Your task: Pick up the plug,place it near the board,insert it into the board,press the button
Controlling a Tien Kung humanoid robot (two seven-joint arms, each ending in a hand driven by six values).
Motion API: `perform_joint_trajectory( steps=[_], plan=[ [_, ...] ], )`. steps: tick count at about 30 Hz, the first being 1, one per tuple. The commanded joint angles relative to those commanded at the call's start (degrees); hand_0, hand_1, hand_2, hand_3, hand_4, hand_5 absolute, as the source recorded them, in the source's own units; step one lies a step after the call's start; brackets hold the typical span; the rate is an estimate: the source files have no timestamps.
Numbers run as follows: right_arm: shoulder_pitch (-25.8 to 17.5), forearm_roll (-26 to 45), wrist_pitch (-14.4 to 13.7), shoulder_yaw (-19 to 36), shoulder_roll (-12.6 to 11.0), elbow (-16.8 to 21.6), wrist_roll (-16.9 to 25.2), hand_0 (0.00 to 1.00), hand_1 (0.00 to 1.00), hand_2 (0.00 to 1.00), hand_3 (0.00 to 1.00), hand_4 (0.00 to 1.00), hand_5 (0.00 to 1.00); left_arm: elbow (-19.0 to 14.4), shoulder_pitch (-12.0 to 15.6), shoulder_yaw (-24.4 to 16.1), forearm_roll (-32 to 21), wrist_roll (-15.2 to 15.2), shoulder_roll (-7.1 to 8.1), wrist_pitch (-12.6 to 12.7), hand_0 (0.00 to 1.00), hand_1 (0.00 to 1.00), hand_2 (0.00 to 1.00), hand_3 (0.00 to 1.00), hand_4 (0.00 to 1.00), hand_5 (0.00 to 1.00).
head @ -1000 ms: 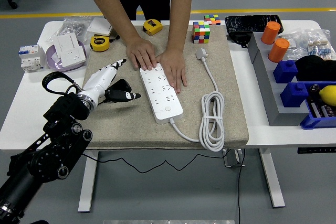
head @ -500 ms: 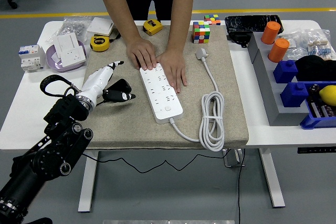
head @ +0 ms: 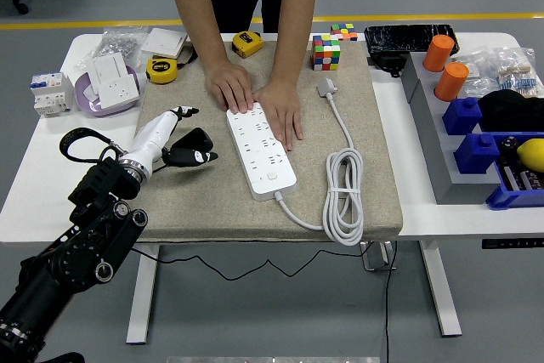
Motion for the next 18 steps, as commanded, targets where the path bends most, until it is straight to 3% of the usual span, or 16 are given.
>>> perform_joint_trajectory(
  steps=[13, 14, 18],
  plan=[
    [0.4, 0.6, 0.0, -1.0, -0.3, 0.0, 0.2, 0.805, 0.716, 0.694, 0.606, 0.888, 0.569, 3.0, -0.7, -0.5, 2.6, -0.7, 0.00, 1.7, 0.858, 0.864, 0.833, 0.833, 0.998, 0.252],
    [0.4, 0.6, 0.0, -1.0, -0.3, 0.0, 0.2, 0.805, 0.716, 0.693, 0.607, 0.889, 0.568, 3.4, -0.7, -0.5, 2.7, -0.8, 0.00, 1.9, 0.831, 0.807, 0.787, 0.796, 0.998, 0.241],
    [0.3, 0.5, 0.0, -1.1, -0.3, 0.0, 0.2, 0.805, 0.716, 0.693, 0.607, 0.889, 0.568, 4.7, -0.8, -0.5, 3.2, -1.0, 0.00, 2.7, 0.831, 0.807, 0.787, 0.796, 0.998, 0.241]
  ],
)
